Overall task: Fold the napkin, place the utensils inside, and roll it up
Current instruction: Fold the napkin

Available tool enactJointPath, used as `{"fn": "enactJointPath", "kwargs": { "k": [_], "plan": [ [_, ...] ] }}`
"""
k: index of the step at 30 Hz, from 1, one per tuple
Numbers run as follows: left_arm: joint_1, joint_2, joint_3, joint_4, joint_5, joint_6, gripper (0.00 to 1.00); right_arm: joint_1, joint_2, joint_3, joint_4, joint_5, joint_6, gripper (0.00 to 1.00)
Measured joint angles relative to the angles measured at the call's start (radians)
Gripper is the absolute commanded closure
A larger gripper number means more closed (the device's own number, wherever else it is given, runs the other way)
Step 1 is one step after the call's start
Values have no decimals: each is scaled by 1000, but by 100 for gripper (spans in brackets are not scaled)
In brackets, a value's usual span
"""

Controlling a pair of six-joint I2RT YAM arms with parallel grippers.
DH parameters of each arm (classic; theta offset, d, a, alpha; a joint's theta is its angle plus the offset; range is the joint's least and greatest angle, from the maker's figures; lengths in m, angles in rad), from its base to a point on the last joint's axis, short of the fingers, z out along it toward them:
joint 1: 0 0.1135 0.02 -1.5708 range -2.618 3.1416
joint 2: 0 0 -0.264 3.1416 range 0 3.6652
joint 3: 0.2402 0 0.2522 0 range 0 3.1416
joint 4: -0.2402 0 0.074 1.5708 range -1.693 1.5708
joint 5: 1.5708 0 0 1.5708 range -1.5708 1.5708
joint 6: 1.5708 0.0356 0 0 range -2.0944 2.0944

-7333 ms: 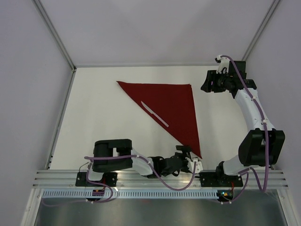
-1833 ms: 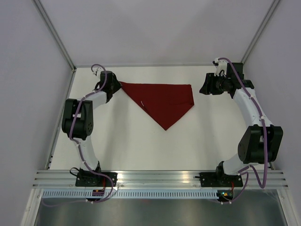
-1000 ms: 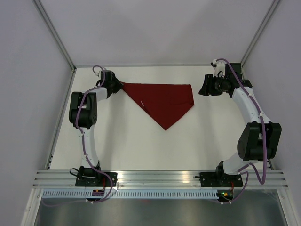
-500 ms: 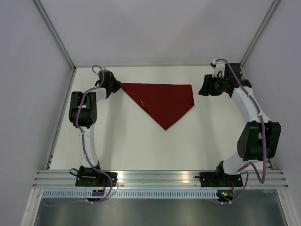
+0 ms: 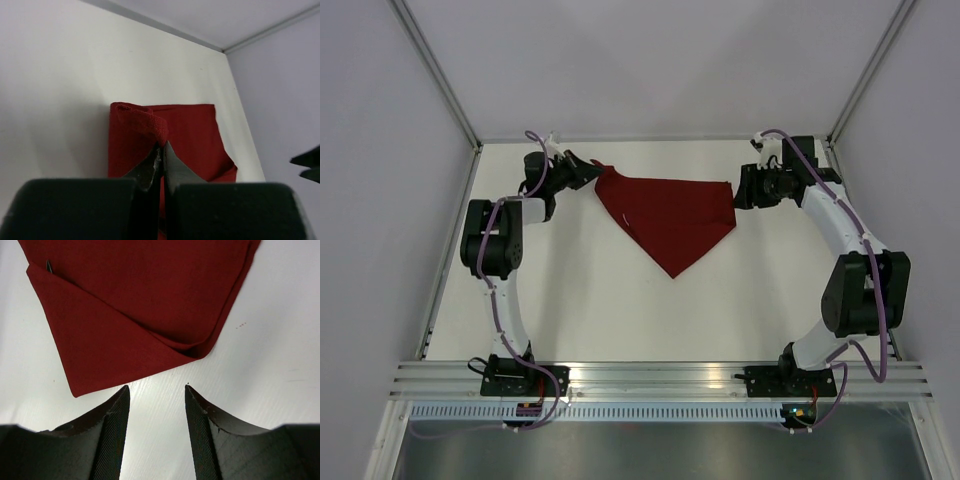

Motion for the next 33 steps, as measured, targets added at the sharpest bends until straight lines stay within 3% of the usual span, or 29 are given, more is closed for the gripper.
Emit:
{"fn": "enactJointPath", "kwargs": {
  "k": [7,12,22,33],
  "plan": [
    [-57,-58,-19,101,226,30,98,68,35,2,-12,14,-15,46],
    [-122,-95,-19,37,328,129,98,92,55,5,-23,27,-29,47],
    [-217,-171,-19,-262,366,420,98,132,80,14,-38,40,-47,62],
    [-283,-175,24,-495,338,599,98,211,94,29,-40,58,-55,69]
  ]
}}
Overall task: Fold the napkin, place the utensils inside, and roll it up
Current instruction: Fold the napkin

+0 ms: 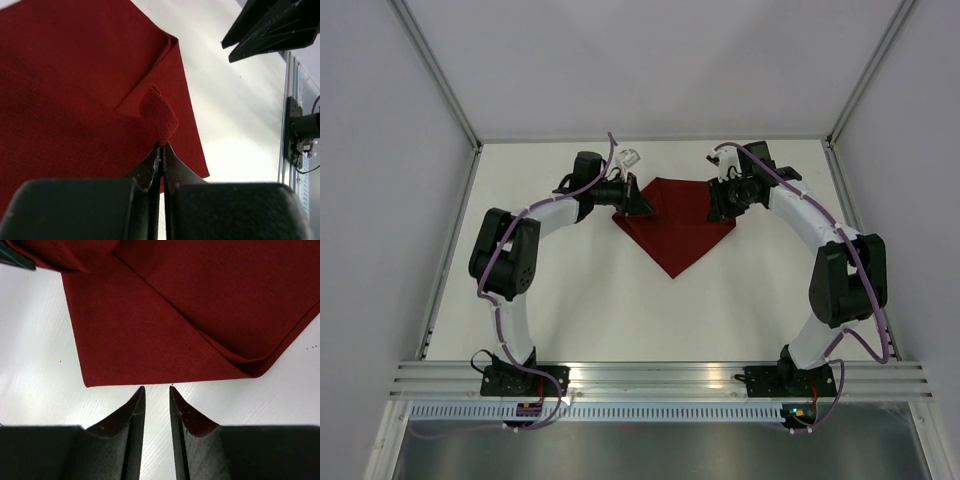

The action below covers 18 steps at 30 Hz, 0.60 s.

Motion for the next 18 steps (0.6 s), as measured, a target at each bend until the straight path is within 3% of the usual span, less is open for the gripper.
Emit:
{"fn": "enactJointPath", "kwargs": {
  "k": [18],
  "plan": [
    [-206,0,14,-266,-222,247,98,1,6,1,-1,12,-1,69]
  ]
}}
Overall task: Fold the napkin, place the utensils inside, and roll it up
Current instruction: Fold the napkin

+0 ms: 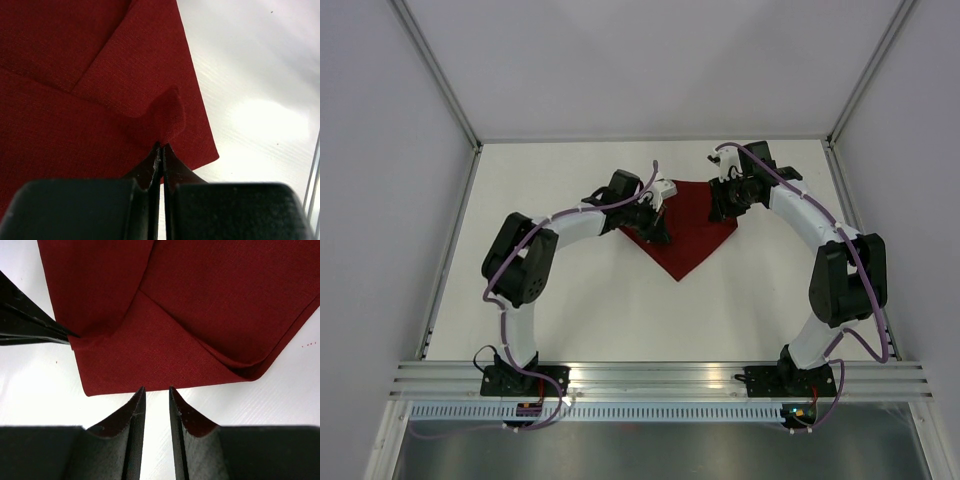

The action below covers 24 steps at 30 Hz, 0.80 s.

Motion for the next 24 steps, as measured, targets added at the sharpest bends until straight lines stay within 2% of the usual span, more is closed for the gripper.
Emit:
{"fn": "enactJointPath", "kwargs": {
  "k": [12,24],
  "plan": [
    [-84,-86,-128,16,-133,30,98,0,9,0,0,14,0,69],
    [-176,-129,-129,58,-232,56,98,0,12,0,0,19,-2,69]
  ]
}}
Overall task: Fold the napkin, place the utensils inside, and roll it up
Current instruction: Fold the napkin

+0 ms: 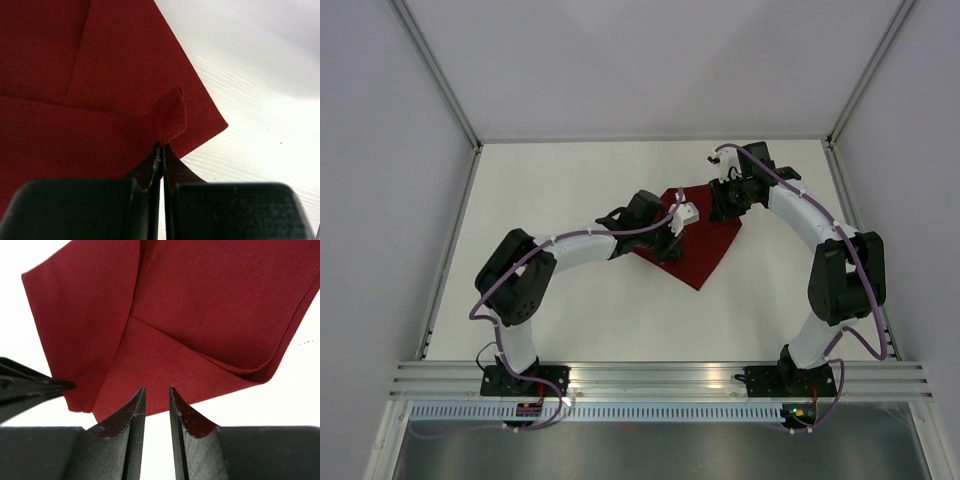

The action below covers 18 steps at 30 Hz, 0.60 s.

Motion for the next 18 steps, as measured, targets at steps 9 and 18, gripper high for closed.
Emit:
{"fn": "enactJointPath", "kwargs": {
  "k": [9,18],
  "plan": [
    [-104,66,6,0,-84,33,98,0,20,0,-1,34,-2,69],
    [-168,106,31,0,-172,50,80,0,69,1,-11,82,-5,70]
  ]
}}
